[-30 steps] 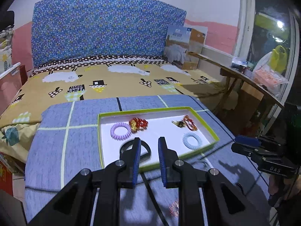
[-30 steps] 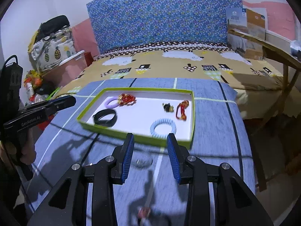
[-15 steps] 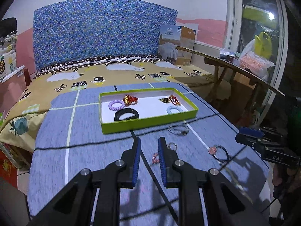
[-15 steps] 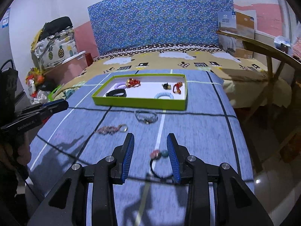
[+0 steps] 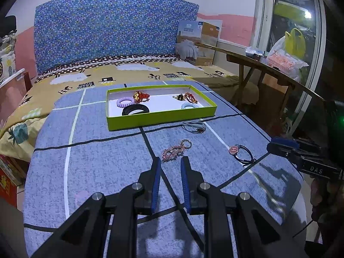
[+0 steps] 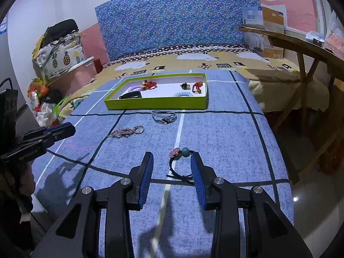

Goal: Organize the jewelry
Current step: 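Move the left tool to the pink rhinestone clip while the right tool reaches the beaded black hair tie, then grasp the pink rhinestone hair clip with the left tool while the right tool grasps the beaded hair tie, then carry the clip and hair tie into the green box and open both tools, then withdraw both tools from the box and move the left tool to the gold ring, then grasp the gold ring with the left tool and lift it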

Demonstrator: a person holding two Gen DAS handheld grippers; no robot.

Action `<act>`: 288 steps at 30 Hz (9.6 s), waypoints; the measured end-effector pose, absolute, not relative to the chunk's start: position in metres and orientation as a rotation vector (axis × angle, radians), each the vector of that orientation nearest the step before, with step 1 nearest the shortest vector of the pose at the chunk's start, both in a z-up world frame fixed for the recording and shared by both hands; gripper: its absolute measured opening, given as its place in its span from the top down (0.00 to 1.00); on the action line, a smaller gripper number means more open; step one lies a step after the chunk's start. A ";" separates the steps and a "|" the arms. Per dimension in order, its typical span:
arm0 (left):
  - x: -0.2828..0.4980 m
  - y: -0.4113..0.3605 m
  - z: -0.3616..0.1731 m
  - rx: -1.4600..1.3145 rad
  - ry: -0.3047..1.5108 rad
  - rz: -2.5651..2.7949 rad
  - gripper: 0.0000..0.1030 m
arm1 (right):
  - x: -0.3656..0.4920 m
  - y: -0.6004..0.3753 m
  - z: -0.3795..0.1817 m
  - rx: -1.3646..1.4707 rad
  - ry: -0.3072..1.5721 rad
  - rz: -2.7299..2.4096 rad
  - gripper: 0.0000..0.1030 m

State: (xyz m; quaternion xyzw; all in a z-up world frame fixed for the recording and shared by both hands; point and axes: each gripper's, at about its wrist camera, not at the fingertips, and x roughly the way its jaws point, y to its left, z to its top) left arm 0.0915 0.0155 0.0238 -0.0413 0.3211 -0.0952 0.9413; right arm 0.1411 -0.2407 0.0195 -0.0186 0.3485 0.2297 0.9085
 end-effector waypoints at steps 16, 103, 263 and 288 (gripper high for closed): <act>0.099 0.014 0.013 -0.070 0.687 -0.200 0.76 | 0.149 -0.252 0.013 -0.005 0.741 0.451 0.64; 0.139 0.000 0.003 -0.030 0.762 -0.236 0.80 | 0.183 -0.232 0.011 -0.077 0.741 0.456 0.99; 0.205 -0.060 -0.028 0.069 0.879 -0.233 0.73 | 0.196 -0.219 0.005 -0.081 0.718 0.529 0.70; 0.209 -0.045 -0.023 -0.076 0.877 -0.320 0.65 | 0.244 -0.209 -0.003 -0.099 0.775 0.569 0.69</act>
